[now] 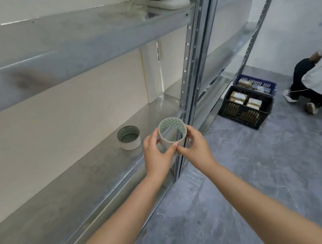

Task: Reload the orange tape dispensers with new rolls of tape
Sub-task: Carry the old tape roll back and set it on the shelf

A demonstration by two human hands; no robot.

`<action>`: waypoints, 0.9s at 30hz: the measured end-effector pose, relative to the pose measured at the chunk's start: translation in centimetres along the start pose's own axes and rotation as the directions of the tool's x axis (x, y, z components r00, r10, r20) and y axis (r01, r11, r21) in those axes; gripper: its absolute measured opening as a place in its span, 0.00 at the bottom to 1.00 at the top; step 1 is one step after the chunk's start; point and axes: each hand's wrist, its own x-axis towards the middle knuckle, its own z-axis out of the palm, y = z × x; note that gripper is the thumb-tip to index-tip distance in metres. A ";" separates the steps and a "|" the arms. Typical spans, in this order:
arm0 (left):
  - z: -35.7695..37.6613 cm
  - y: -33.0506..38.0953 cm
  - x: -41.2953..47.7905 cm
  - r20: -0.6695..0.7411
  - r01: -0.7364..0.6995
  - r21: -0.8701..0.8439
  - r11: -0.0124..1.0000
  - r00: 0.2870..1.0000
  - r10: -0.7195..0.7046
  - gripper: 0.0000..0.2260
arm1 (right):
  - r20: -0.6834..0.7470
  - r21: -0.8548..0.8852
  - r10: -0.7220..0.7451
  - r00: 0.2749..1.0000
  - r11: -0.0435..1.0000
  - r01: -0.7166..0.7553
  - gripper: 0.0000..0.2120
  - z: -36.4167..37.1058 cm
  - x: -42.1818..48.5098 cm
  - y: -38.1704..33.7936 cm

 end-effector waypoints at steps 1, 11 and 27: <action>0.3 -0.2 0.8 -0.024 0.018 0.007 1.000 1.000 -0.018 0.34 | 0.013 0.001 0.001 1.000 1.000 -0.001 0.28 0.2 1.0 0.4; 3.8 -3.2 9.2 -0.093 0.091 0.048 0.995 0.992 -0.087 0.33 | 0.188 -0.065 -0.037 0.981 0.997 0.050 0.29 2.5 11.9 4.3; 7.1 -5.5 14.4 -0.282 0.302 0.061 0.951 0.920 -0.274 0.24 | 0.497 -0.110 -0.052 0.866 0.986 0.122 0.22 5.3 20.1 8.5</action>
